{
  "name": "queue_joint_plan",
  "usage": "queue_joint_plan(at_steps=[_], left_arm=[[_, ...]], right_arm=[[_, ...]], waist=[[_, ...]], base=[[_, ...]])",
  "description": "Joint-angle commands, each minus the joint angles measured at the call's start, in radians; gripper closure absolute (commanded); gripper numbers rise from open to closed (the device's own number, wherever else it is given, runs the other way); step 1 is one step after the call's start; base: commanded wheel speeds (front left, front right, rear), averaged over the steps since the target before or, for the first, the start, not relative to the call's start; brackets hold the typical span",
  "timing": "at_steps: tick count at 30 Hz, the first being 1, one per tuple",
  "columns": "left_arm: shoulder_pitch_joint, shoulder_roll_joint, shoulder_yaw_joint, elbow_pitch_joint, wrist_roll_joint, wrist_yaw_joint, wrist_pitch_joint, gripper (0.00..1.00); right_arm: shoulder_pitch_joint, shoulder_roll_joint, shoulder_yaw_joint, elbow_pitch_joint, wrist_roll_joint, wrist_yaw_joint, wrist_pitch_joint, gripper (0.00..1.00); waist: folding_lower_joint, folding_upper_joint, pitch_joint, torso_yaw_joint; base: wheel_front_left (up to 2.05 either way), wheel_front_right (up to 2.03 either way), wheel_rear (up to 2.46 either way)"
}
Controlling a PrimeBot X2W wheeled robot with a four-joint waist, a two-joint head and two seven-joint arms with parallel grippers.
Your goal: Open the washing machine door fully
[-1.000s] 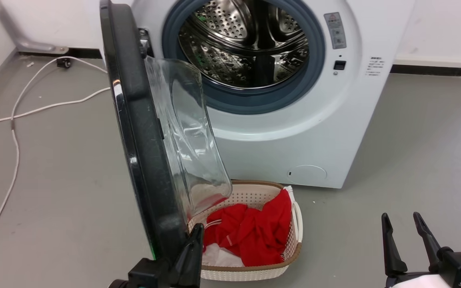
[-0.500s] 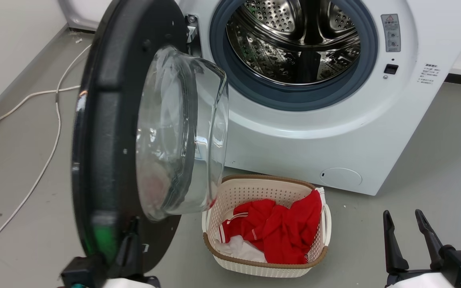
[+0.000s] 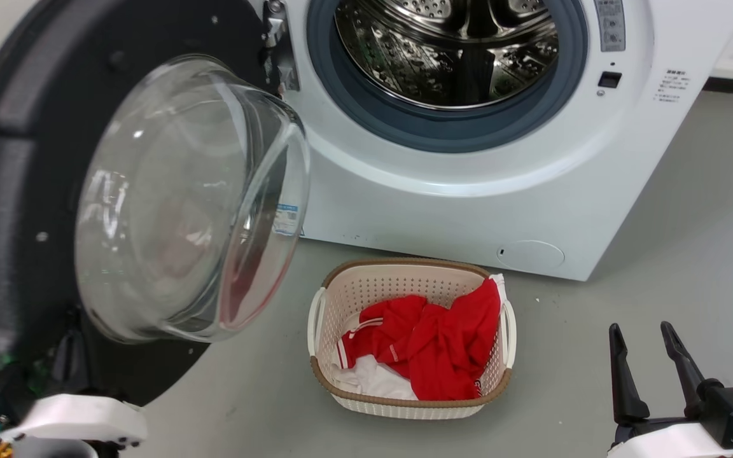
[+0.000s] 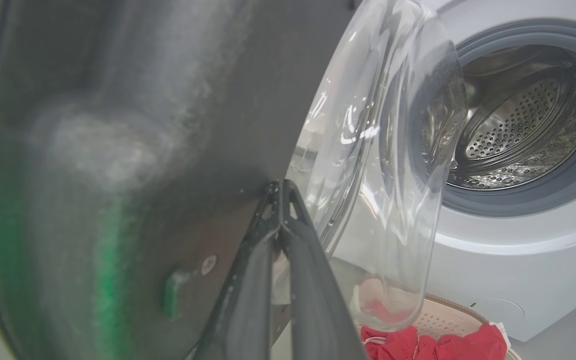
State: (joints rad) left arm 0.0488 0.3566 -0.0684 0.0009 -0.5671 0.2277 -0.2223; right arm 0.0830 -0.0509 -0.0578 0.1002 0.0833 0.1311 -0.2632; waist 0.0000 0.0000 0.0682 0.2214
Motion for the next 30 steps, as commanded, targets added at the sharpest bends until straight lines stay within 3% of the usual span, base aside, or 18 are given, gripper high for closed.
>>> queue_joint_plan(at_steps=[1, 15, 30], left_arm=[[-0.028, 0.026, 0.027, 0.027, -0.005, -0.005, -0.007, 1.0], [-0.194, 0.147, 0.158, 0.287, -0.065, -0.103, -0.033, 1.0], [-0.344, 0.19, 0.211, 0.522, -0.068, -0.184, -0.044, 1.0]], right_arm=[[-0.017, 0.002, -0.004, 0.0, -0.003, -0.001, -0.001, 0.0], [-0.067, 0.001, -0.018, -0.009, -0.016, -0.001, -0.002, 0.0], [-0.105, 0.002, -0.006, 0.0, -0.034, -0.001, -0.002, 0.0]], waist=[[0.0, 0.0, 0.02, -0.017], [0.0, 0.0, 0.108, -0.019], [0.0, 0.0, 0.15, -0.024]], base=[[0.0, 0.0, 0.0], [0.0, 0.0, 0.0], [0.0, 0.0, 0.0]])
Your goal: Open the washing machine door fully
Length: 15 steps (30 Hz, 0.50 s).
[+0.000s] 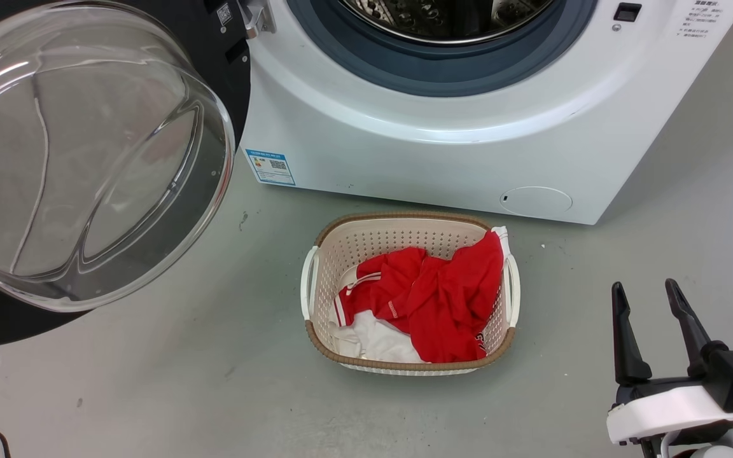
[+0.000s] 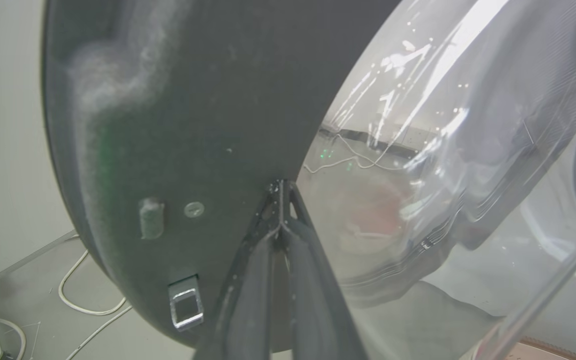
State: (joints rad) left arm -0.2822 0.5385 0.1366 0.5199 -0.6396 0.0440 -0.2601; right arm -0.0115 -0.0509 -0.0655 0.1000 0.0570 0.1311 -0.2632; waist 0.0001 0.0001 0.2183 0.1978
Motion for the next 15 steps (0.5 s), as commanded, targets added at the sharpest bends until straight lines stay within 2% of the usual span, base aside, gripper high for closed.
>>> queue_joint_plan(at_steps=[1, 7, 15], left_arm=[[-0.015, 0.008, 0.008, 0.009, 0.008, -0.005, -0.006, 1.0], [0.024, -0.027, 0.031, -0.014, 0.049, 0.001, -0.007, 1.0], [0.158, -0.101, 0.047, -0.147, 0.13, 0.036, -0.005, 1.0]], right_arm=[[-0.009, 0.002, 0.001, 0.002, -0.008, -0.001, -0.002, 0.0], [0.009, 0.002, -0.004, 0.014, 0.001, -0.001, -0.002, 0.0], [0.044, 0.002, 0.004, 0.03, 0.023, -0.001, -0.002, 0.0]], waist=[[-0.0001, -0.0001, -0.001, -0.002], [-0.0001, -0.0001, -0.03, 0.002], [-0.0001, -0.0001, -0.118, 0.017]], base=[[0.0, 0.0, 0.0], [0.0, 0.0, 0.0], [0.0, 0.0, 0.0]])
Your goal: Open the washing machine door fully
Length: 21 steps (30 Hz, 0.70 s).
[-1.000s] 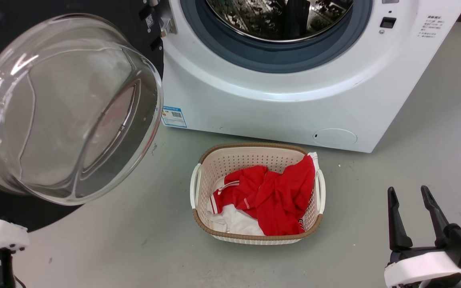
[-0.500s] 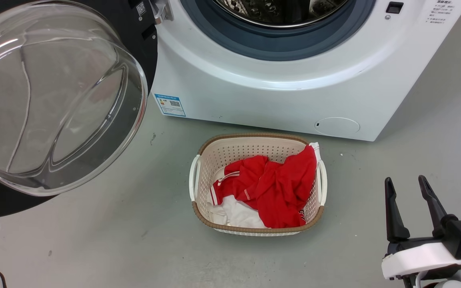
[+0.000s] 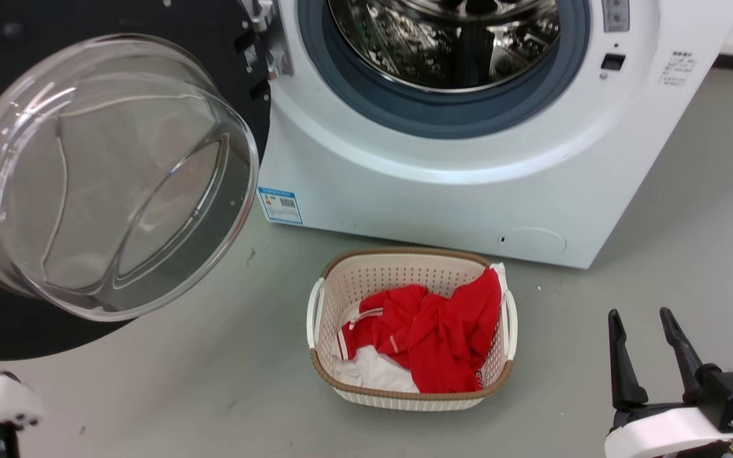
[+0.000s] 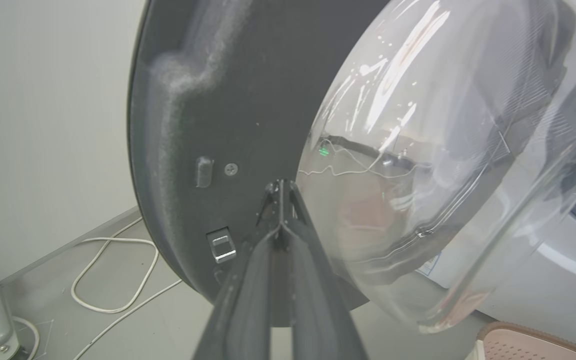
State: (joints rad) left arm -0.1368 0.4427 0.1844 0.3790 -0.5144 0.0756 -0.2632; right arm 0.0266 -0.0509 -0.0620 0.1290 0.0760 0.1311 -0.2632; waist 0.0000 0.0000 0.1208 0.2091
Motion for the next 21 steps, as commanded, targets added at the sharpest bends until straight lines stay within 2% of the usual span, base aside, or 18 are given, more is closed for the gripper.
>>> queue_joint_plan(at_steps=[1, 10, 13, 21], left_arm=[[0.033, -0.015, -0.005, -0.028, 0.015, 0.009, -0.002, 1.0], [0.183, -0.11, -0.104, -0.193, 0.073, 0.031, 0.004, 1.0], [0.199, -0.143, -0.163, -0.227, 0.088, 0.02, 0.022, 1.0], [0.138, -0.177, -0.271, -0.228, 0.117, -0.016, 0.059, 1.0]], right_arm=[[0.009, 0.002, 0.002, 0.003, 0.004, -0.001, -0.002, 0.0], [0.042, 0.001, 0.015, 0.007, 0.015, -0.001, -0.002, 0.0], [0.049, 0.002, 0.009, 0.001, 0.014, -0.001, -0.002, 0.0], [0.039, 0.001, 0.003, -0.01, -0.006, -0.001, -0.001, 0.0]], waist=[[0.0, 0.0, -0.031, 0.007], [0.0, 0.0, -0.09, -0.003], [0.0, 0.0, -0.099, -0.012], [0.0, 0.0, -0.109, -0.065]], base=[[0.0, 0.0, 0.0], [0.0, 0.0, 0.0], [0.0, 0.0, 0.0], [0.0, 0.0, 0.0]])
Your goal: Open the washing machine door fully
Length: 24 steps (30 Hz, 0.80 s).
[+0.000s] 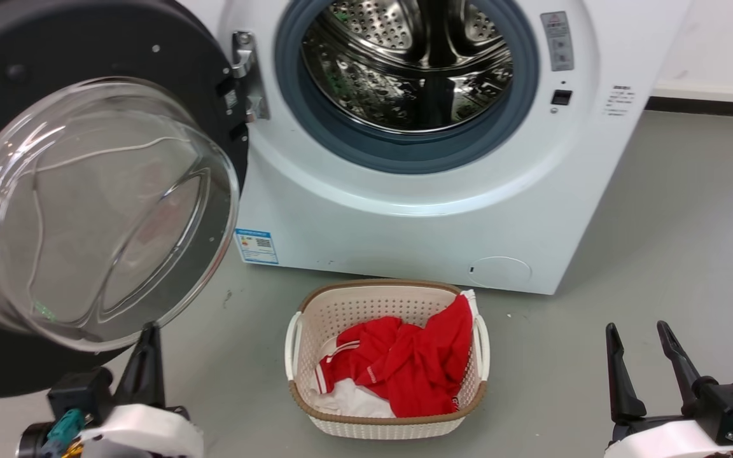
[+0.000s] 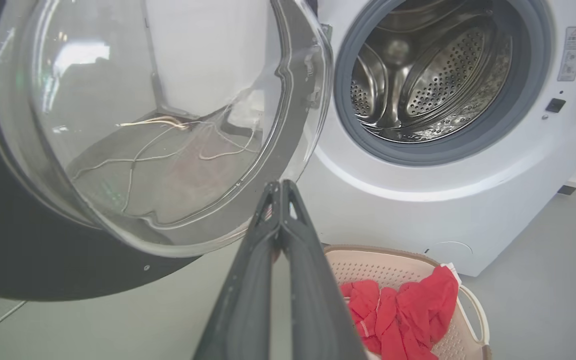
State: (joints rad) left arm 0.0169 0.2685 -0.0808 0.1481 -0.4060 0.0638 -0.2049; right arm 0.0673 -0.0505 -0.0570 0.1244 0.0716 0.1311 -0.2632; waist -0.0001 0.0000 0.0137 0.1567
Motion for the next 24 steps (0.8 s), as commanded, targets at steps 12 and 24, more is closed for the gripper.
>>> queue_joint_plan(at_steps=[12, 24], left_arm=[[-0.105, -0.011, -0.081, 0.07, 0.076, -0.008, -0.024, 0.0], [-0.1, -0.017, -0.069, 0.097, 0.078, 0.024, -0.045, 0.0]], right_arm=[[-0.01, 0.001, -0.007, -0.033, -0.026, -0.001, 0.013, 0.0], [-0.001, 0.001, 0.005, -0.042, -0.023, -0.001, 0.033, 0.0]], waist=[[0.0001, 0.0, -0.018, -0.111], [0.0001, 0.0, -0.031, -0.162]], base=[[0.0, 0.0, 0.0], [0.0, 0.0, 0.0]])
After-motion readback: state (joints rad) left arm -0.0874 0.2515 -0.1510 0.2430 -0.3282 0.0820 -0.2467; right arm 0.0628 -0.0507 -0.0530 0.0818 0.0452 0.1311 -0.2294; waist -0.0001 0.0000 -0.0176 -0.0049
